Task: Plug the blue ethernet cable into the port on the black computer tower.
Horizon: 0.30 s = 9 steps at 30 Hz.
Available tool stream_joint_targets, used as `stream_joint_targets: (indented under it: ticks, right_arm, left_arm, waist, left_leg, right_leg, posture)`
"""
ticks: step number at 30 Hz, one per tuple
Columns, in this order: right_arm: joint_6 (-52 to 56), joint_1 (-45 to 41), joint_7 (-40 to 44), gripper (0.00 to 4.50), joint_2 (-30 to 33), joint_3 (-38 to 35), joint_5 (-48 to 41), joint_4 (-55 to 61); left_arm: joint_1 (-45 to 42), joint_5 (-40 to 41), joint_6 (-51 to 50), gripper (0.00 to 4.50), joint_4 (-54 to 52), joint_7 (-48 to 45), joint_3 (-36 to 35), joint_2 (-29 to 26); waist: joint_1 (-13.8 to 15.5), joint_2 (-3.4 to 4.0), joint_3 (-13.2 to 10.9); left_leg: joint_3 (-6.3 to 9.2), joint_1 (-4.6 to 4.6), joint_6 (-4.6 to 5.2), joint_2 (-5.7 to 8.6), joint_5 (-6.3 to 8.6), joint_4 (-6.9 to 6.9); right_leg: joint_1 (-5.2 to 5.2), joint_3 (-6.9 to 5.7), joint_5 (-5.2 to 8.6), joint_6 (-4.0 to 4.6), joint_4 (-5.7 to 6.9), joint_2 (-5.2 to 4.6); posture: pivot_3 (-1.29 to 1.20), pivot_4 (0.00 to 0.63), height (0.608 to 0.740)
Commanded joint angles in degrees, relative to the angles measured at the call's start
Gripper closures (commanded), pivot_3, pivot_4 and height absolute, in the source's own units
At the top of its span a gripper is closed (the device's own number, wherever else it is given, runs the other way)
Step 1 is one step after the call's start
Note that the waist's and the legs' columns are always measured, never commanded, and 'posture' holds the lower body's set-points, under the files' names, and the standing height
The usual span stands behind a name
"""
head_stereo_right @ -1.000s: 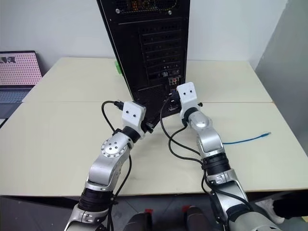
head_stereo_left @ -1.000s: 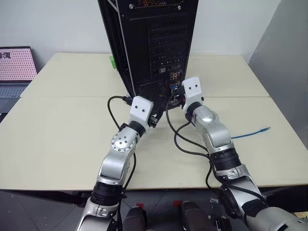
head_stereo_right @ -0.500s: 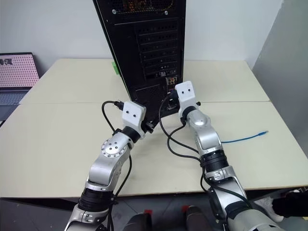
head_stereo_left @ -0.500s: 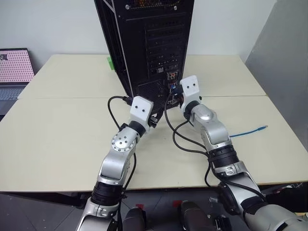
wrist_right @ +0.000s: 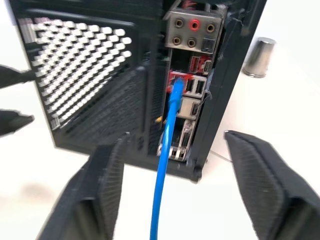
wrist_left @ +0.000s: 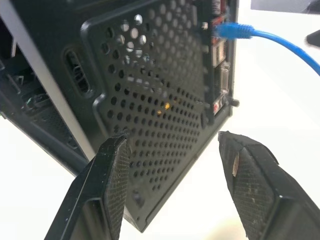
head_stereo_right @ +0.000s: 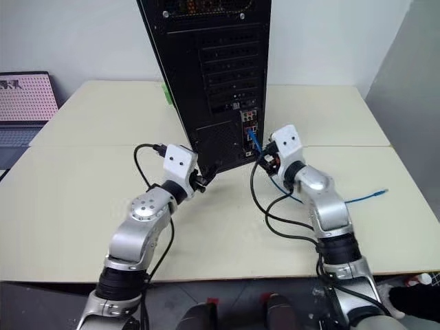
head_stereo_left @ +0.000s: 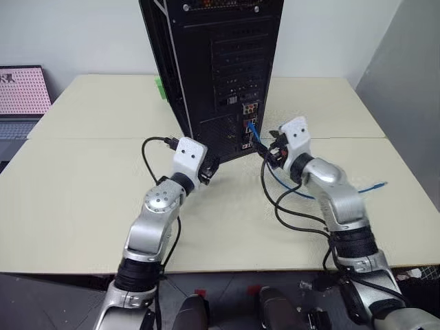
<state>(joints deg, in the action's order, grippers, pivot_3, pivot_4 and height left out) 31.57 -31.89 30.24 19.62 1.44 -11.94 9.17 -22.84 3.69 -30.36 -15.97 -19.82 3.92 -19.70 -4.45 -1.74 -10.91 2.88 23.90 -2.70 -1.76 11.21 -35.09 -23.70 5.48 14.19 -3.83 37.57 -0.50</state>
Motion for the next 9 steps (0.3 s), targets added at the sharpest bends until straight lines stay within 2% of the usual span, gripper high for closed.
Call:
stream_joint_targets:
  ticks: [1,5,9]
  right_arm:
    - [2.24,2.48,6.34,0.43,4.98,-6.18,-7.57,8.22]
    - [3.32,5.60,10.05,0.43,9.14,-10.82,-13.35,10.99]
    - [3.48,6.23,11.39,0.43,10.93,-12.02,-15.92,10.80]
  left_arm:
    - [0.86,1.57,-2.16,1.57,-5.96,-2.79,-2.73,-3.38]
    - [2.46,3.13,-4.29,1.57,-8.68,-3.86,-5.15,-5.74]
    - [3.67,4.82,-5.74,1.57,-10.21,-4.06,-7.39,-6.40]
  waist:
    - [-0.01,0.00,0.00]
    - [-0.01,-0.01,-0.01]
    - [-0.06,-0.01,-0.01]
  left_leg:
    - [0.00,0.00,0.00,0.00,0.00,0.00]
    - [-0.01,-0.02,0.00,-0.01,0.00,0.00]
    - [-0.02,-0.04,0.00,-0.01,0.00,-0.01]
  right_leg:
    - [0.00,0.00,0.00,0.00,0.01,0.00]
    - [0.01,0.01,0.02,0.02,0.00,0.00]
    - [0.01,0.01,0.02,0.02,0.00,0.01]
  posture:
    - [0.00,0.150,0.740]
    - [0.00,0.150,0.740]
    - [0.00,0.150,0.740]
